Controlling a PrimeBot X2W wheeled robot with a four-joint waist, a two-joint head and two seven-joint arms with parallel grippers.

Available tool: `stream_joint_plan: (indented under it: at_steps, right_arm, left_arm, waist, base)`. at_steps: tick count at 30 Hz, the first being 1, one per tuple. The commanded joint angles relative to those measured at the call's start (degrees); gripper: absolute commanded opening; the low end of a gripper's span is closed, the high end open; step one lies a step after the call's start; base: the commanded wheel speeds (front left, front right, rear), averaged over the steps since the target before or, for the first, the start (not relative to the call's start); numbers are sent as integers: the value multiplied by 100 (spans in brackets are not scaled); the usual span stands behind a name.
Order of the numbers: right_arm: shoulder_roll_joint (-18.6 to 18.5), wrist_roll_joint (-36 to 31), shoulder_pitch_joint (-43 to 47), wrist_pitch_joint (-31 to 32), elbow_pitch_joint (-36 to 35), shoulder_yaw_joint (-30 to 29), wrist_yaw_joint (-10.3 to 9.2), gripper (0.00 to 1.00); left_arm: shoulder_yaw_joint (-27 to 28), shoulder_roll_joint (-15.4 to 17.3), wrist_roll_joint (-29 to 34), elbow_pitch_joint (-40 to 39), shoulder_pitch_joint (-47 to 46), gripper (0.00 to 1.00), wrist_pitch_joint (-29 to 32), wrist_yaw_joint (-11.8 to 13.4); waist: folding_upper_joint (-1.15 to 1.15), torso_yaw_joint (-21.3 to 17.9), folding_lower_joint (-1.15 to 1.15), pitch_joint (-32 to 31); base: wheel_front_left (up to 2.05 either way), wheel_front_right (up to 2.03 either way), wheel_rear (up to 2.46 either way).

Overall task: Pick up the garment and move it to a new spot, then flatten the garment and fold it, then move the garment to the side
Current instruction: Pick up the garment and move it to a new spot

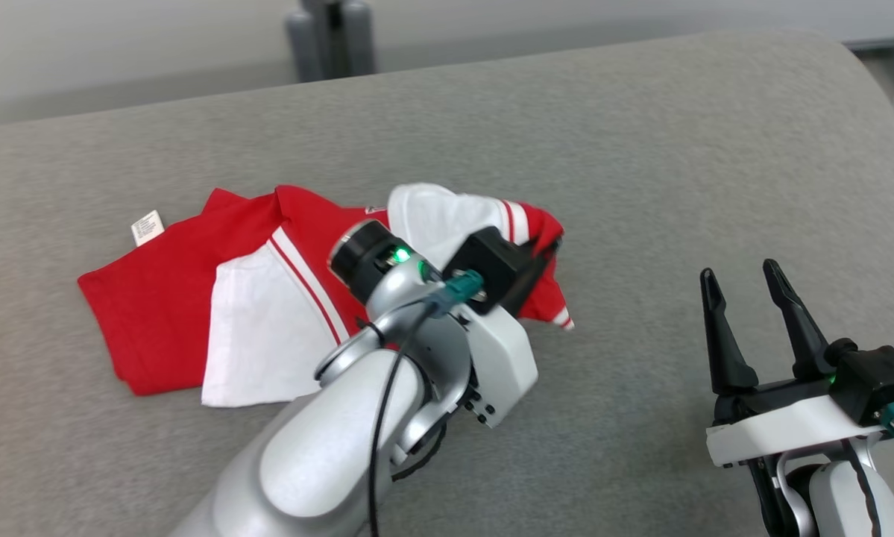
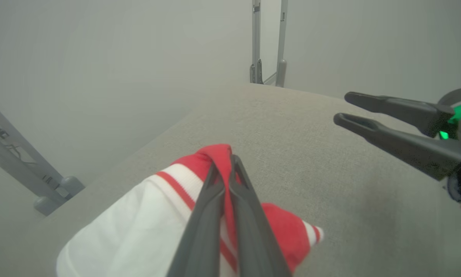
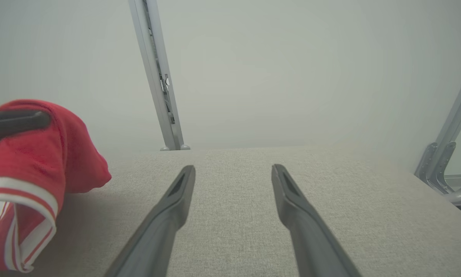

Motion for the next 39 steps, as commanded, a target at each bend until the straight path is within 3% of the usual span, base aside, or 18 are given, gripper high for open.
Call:
stream_joint_plan:
  at_steps: [1,6,11,12,13,14,15,25,32,39]
  right_arm:
    - [-19,57,-78,-68,31,13,-2,100]
    - [-20,194,-190,-160,187,157,-2,100]
    - [-18,277,-281,-242,310,228,-2,100]
    - [-19,289,-288,-237,333,221,-2,100]
    - [-19,295,-301,-253,350,211,-2,100]
    - [-20,290,-312,-268,374,198,-2,100]
    - [-20,287,-327,-277,393,173,-2,100]
    - [-21,28,-460,-302,406,68,-2,100]
    - [-24,-138,-419,-300,308,18,-2,100]
    - [-24,-200,-299,-182,281,-9,-2,100]
  left_arm:
    - [-98,-15,43,127,-130,0,-1,-64]
    - [-492,-117,-113,702,-265,0,-43,-170]
    - [-722,-136,-360,1176,-374,0,-136,-191]
    - [-764,-141,-427,1223,-392,5,-171,-178]
    - [-811,-142,-469,1264,-428,37,-216,-155]
    - [-864,-144,-517,1281,-460,93,-277,-146]
    - [-911,-145,-573,1265,-492,100,-368,-150]
    - [-841,-86,-957,507,-665,100,-1335,68]
    - [-61,379,-1136,-5,-362,100,-1887,590]
    - [705,870,-1404,-162,92,100,-2430,910]
  waist:
    - [0,-434,0,263]
    - [0,-873,0,445]
    - [0,-1052,0,569]
    - [0,-1058,0,578]
    - [0,-1058,0,587]
    - [0,-1049,0,591]
    - [0,-1027,0,589]
    - [0,-529,0,254]
    - [0,-97,0,11]
    - [0,234,0,-255]
  base:
    - [0,0,0]
    - [0,0,0]
    - [0,0,0]
    - [0,0,0]
    - [0,0,0]
    - [0,0,0]
    - [0,0,0]
    - [0,0,0]
    - [0,0,0]
    - [0,0,0]
